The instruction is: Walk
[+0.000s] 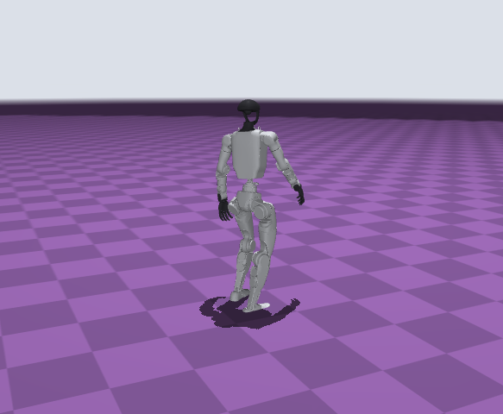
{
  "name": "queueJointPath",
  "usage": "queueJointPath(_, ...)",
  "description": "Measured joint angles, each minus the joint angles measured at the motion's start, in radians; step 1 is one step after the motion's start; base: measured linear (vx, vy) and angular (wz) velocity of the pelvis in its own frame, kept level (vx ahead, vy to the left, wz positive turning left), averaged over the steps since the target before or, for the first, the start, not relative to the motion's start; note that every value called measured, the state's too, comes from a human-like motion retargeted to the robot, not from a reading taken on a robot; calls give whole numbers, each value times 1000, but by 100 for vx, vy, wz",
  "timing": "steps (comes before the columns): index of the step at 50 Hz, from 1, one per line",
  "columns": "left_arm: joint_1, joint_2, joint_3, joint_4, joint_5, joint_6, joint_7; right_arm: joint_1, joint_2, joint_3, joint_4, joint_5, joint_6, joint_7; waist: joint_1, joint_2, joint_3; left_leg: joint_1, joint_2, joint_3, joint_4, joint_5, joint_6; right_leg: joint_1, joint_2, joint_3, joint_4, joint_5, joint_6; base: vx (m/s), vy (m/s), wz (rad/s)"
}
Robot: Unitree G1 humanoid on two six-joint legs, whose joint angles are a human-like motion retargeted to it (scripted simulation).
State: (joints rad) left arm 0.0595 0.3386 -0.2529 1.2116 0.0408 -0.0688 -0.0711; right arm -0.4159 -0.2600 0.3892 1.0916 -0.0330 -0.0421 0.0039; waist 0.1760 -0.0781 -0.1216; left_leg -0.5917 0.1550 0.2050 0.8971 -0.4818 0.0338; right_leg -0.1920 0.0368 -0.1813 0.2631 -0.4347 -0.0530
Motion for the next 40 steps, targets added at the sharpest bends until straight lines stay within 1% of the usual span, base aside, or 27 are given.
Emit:
queueJointPath(3,14,-4,25,9,-16,-6,3,-16,17,25,-29,-21,-11,22,7,-21,-5,-22,-38,47,-248,53,-16,42,-24,-26,-38,-15,8,39,5,86)
queueJointPath(5,21,-11,32,11,-24,-9,7,-14,27,43,-44,-39,-18,34,17,-14,-15,-49,-42,62,-358,72,-33,62,-22,-47,-37,-29,11,38,8,81)
queueJointPath(7,10,-12,45,13,-35,-9,7,-20,35,57,-57,-60,-21,54,13,-28,-15,-12,-84,88,-544,136,-40,91,-39,-65,-45,-40,11,39,9,85)
queueJointPath(10,2,-16,56,12,-45,-10,15,-3,48,80,-64,-82,-25,74,18,-26,-29,-16,-87,113,-591,158,-43,112,-44,-83,-6,-69,9,42,11,68)
queueJointPath(13,-17,-14,68,14,-64,-11,24,24,62,94,-47,-95,-24,90,21,-41,-31,5,-98,136,-557,179,-25,126,-74,-99,73,-85,13,47,11,62)
queueJointPath(15,-33,-14,70,15,-82,-13,30,52,72,99,-19,-101,-21,101,15,-56,-29,24,-116,143,-517,180,-8,126,-104,-88,159,-75,25,49,11,81)
queueJointPath(17,-50,-15,61,16,-99,-15,35,90,80,100,20,-99,-17,111,-4,-78,-22,56,-162,136,-495,165,14,104,-140,-48,299,-31,56,50,11,113)
queueJointPath(18,-59,-18,53,16,-108,-16,37,113,83,100,43,-96,-14,116,-19,-92,-16,76,-197,126,-492,158,24,84,-157,-14,386,10,84,49,9,138)
queueJointPath(20,-83,-22,30,14,-123,-20,41,156,88,97,90,-87,-10,126,-56,-138,7,139,-297,108,-530,162,43,22,-186,86,596,96,169,48,6,147)
queueJointPath(21,-95,-23,17,8,-124,-22,43,177,87,95,109,-84,-7,129,-72,-148,11,166,-326,95,-545,160,48,-13,-214,91,698,138,179,49,4,127)
queueJointPath(22,-107,-22,3,0,-123,-25,46,198,86,93,127,-82,-4,132,-87,-157,16,194,-354,81,-563,158,52,-48,-242,95,794,169,183,49,4,107)
queueJointPath(24,-136,-16,-27,-21,-117,-29,54,234,79,85,158,-82,-1,131,-118,-164,28,261,-394,46,-616,158,53,-122,-290,98,943,175,160,49,4,100)
queueJointPath(25,-151,-13,-41,-32,-114,-32,59,251,74,80,171,-83,0,129,-134,-164,35,298,-410,26,-646,160,51,-159,-312,97,1000,159,142,49,4,98)
queueJointPath(27,-182,-5,-63,-60,-105,-37,67,286,63,65,192,-84,-1,121,-164,-154,49,382,-427,-20,-716,166,41,-227,-337,90,1038,98,103,49,4,97)
queueJointPath(30,-228,4,-85,-109,-96,-46,74,333,45,35,213,-78,-4,110,-202,-126,77,522,-426,-97,-836,185,21,-305,-336,67,969,27,64,49,3,100)
queueJointPath(32,-246,6,-96,-145,-92,-57,78,364,34,15,224,-70,-2,103,-221,-108,92,596,-416,-144,-885,185,10,-339,-311,55,855,17,70,50,2,104)
queueJointPath(34,-260,8,-106,-180,-85,-66,77,386,26,-4,234,-63,0,99,-232,-86,108,665,-395,-188,-925,180,4,-355,-264,47,701,39,95,51,1,101)
queueJointPath(38,-270,15,-129,-241,-60,-88,59,418,21,-36,253,-64,5,96,-233,-54,115,740,-357,-252,-946,148,-3,-360,-153,71,318,125,174,52,-1,90)
queueJointPath(40,-264,16,-141,-257,-49,-99,53,431,23,-44,259,-70,6,91,-227,-56,108,762,-359,-271,-942,132,-3,-375,-124,105,203,143,205,51,-4,81)
